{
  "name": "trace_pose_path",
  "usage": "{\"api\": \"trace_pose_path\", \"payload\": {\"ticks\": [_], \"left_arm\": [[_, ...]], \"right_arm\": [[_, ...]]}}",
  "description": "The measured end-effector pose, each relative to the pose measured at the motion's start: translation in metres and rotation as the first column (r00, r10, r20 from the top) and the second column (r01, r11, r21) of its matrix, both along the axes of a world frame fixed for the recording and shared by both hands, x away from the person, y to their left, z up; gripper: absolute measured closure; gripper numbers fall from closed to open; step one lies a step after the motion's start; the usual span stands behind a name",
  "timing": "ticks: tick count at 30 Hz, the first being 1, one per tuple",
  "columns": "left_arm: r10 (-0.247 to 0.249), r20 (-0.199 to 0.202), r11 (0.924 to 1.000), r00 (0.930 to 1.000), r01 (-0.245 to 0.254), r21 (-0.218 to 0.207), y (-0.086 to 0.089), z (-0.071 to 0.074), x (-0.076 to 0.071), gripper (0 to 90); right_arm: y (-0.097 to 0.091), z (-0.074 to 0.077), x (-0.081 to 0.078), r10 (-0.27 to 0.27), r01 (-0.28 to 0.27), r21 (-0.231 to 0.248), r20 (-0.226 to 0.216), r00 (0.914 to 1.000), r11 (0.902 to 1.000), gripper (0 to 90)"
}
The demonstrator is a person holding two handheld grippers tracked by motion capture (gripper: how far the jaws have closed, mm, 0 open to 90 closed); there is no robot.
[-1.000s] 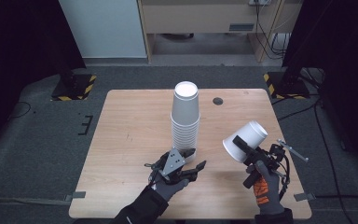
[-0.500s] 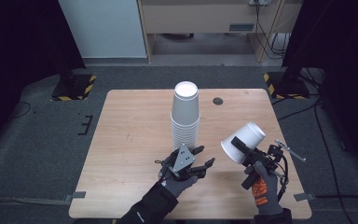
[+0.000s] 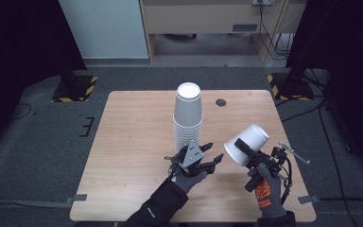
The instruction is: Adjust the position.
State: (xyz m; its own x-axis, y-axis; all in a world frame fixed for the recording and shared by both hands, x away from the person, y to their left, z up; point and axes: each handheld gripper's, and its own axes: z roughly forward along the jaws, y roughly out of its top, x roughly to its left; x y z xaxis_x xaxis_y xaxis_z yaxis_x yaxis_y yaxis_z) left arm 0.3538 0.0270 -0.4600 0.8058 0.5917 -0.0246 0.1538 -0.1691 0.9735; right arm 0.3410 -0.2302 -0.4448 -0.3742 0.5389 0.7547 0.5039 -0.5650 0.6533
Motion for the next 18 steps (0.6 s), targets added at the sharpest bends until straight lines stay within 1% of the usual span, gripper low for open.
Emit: {"api": "trace_pose_path", "payload": {"ticks": [4, 7, 13, 18], "left_arm": [[-0.004, 0.008, 1.0000, 1.0000, 0.004, -0.006, -0.004, 0.000, 0.004, 43.6], [-0.009, 0.014, 0.9999, 0.9999, 0.010, -0.011, -0.007, 0.000, 0.008, 43.9], [-0.017, 0.035, 0.9996, 0.9992, 0.018, -0.021, -0.016, -0.001, 0.012, 43.9], [-0.009, 0.034, 0.9994, 0.9994, 0.010, -0.032, -0.021, -0.003, 0.014, 45.0]], "right_arm": [[0.001, 0.000, 0.000, 0.003, -0.003, -0.001, -0.003, 1.0000, 1.0000, 14.8], [0.002, -0.001, 0.000, 0.004, -0.004, -0.004, 0.002, 1.0000, 1.0000, 14.8], [0.002, -0.001, 0.001, 0.008, -0.008, 0.001, -0.001, 1.0000, 1.0000, 14.8], [0.002, -0.001, 0.001, 0.016, -0.016, 0.006, -0.009, 0.9998, 0.9998, 14.8]]}}
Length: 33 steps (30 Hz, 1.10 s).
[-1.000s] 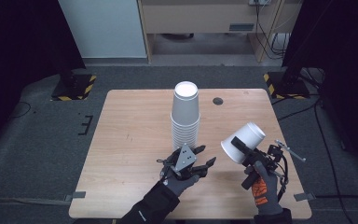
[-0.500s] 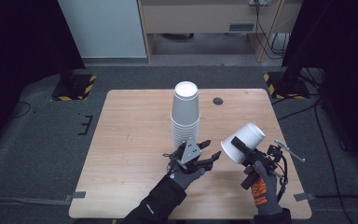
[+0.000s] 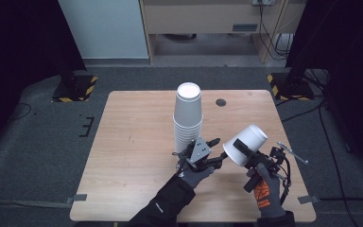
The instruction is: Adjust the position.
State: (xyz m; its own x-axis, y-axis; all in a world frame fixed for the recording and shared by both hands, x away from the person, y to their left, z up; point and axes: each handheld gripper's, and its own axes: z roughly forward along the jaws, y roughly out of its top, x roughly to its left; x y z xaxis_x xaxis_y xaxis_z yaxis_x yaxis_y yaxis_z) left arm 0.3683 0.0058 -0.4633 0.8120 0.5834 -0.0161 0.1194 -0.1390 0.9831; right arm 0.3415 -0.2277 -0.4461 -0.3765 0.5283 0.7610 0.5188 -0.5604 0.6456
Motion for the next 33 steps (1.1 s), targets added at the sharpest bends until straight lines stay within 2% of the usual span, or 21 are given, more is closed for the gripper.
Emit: {"api": "trace_pose_path", "payload": {"ticks": [5, 15, 20, 26, 29, 33], "left_arm": [[0.003, -0.005, 0.9999, 1.0000, -0.003, -0.014, -0.005, -0.002, 0.002, 47.4], [0.008, 0.010, 0.9992, 0.9999, -0.008, -0.038, -0.009, -0.001, 0.007, 54.7], [0.008, 0.023, 0.9993, 0.9997, -0.007, -0.037, -0.013, -0.001, 0.008, 57.4], [0.014, 0.050, 0.9995, 0.9986, -0.012, -0.029, -0.015, -0.002, 0.006, 67.2], [0.013, 0.056, 0.9998, 0.9984, -0.012, -0.013, -0.015, -0.002, 0.004, 72.6], [0.007, 0.049, 0.9999, 0.9988, -0.006, -0.015, -0.013, -0.004, 0.003, 77.8]], "right_arm": [[0.000, 0.000, 0.000, 0.003, -0.003, 0.005, -0.001, 1.0000, 1.0000, 14.8], [0.002, -0.003, 0.001, 0.019, -0.019, 0.004, -0.012, 0.9998, 0.9998, 14.8], [0.004, -0.003, 0.001, 0.023, -0.023, 0.004, -0.012, 0.9997, 0.9997, 14.8], [0.005, -0.005, 0.001, 0.029, -0.029, 0.001, -0.020, 0.9994, 0.9996, 14.7], [0.005, -0.005, 0.002, 0.031, -0.031, 0.002, -0.026, 0.9992, 0.9995, 14.7], [0.005, -0.007, 0.003, 0.031, -0.031, -0.001, -0.030, 0.9991, 0.9995, 14.4]]}}
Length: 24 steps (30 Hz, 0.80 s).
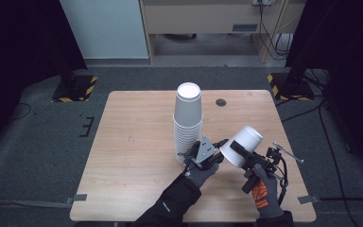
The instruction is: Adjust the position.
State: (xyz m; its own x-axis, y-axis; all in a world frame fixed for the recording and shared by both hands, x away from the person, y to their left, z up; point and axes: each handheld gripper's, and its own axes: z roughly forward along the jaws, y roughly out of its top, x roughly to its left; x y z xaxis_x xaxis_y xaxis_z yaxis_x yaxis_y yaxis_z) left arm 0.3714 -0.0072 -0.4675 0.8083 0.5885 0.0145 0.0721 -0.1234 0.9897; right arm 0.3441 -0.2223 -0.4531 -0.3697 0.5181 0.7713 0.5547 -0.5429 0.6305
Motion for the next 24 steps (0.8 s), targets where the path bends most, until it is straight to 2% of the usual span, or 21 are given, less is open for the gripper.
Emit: {"api": "trace_pose_path", "payload": {"ticks": [7, 8, 13, 16, 24], "left_arm": [[-0.017, -0.013, 0.9998, 0.9998, 0.017, 0.007, 0.004, -0.003, -0.004, 82.7], [-0.020, -0.016, 0.9997, 0.9997, 0.020, 0.011, 0.006, -0.004, -0.004, 82.8], [-0.037, -0.022, 0.9991, 0.9991, 0.037, 0.018, 0.010, -0.005, -0.007, 83.2], [-0.040, -0.026, 0.9991, 0.9989, 0.040, 0.016, 0.011, -0.005, -0.008, 83.1], [-0.036, -0.008, 0.9993, 0.9993, 0.036, -0.003, 0.003, -0.007, -0.005, 73.0]], "right_arm": [[0.000, -0.001, 0.001, -0.007, 0.007, -0.013, 0.011, 0.9999, 0.9999, 13.9], [0.000, -0.001, 0.001, -0.006, 0.006, -0.030, 0.025, 0.9997, 0.9995, 13.7], [0.002, -0.001, 0.002, -0.004, 0.006, -0.060, 0.043, 0.9991, 0.9982, 12.2], [0.002, -0.001, 0.001, -0.002, 0.005, -0.069, 0.042, 0.9991, 0.9976, 12.7], [0.004, -0.001, 0.001, 0.006, -0.004, -0.052, 0.032, 0.9995, 0.9986, 13.7]]}}
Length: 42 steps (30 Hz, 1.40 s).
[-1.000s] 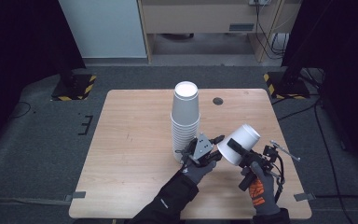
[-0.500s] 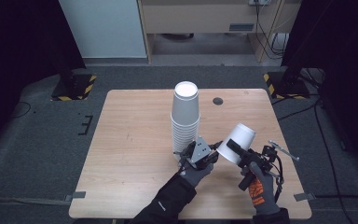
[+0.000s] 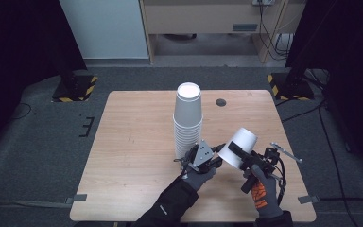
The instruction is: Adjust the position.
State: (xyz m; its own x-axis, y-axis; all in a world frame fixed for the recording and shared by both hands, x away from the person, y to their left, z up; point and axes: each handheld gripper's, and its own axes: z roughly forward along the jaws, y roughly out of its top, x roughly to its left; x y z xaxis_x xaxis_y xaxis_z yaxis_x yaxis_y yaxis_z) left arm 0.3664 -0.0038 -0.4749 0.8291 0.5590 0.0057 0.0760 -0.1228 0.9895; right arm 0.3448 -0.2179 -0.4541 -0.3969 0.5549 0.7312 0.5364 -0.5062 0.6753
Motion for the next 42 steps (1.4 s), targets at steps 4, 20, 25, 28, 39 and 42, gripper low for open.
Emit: {"api": "trace_pose_path", "payload": {"ticks": [4, 20, 25, 28, 39, 42], "left_arm": [[0.006, 0.001, 1.0000, 1.0000, -0.006, 0.000, -0.001, 0.001, 0.000, 78.0], [-0.017, -0.008, 0.9998, 0.9998, 0.017, 0.006, 0.013, 0.012, -0.011, 84.2], [-0.018, -0.020, 0.9997, 0.9996, 0.018, 0.016, 0.016, 0.012, -0.013, 84.2], [-0.023, -0.021, 0.9994, 0.9995, 0.024, 0.026, 0.020, 0.012, -0.014, 85.3], [-0.061, -0.059, 0.9962, 0.9964, 0.064, 0.059, 0.032, 0.016, -0.019, 86.3], [-0.069, -0.075, 0.9951, 0.9948, 0.074, 0.066, 0.038, 0.018, -0.020, 86.2]], "right_arm": [[0.002, 0.000, 0.000, 0.001, -0.001, -0.010, 0.002, 1.0000, 1.0000, 13.6], [-0.005, 0.005, 0.001, -0.037, 0.041, -0.051, 0.080, 0.9961, 0.9979, 4.6], [-0.005, 0.005, 0.002, -0.039, 0.043, -0.055, 0.077, 0.9963, 0.9975, 4.1], [-0.008, 0.005, 0.002, -0.081, 0.091, -0.105, 0.100, 0.9917, 0.9903, 8.2], [-0.023, -0.003, 0.005, -0.157, 0.172, -0.177, 0.094, 0.9831, 0.9691, 11.7], [-0.028, -0.003, 0.006, -0.180, 0.197, -0.191, 0.103, 0.9783, 0.9616, 12.2]]}}
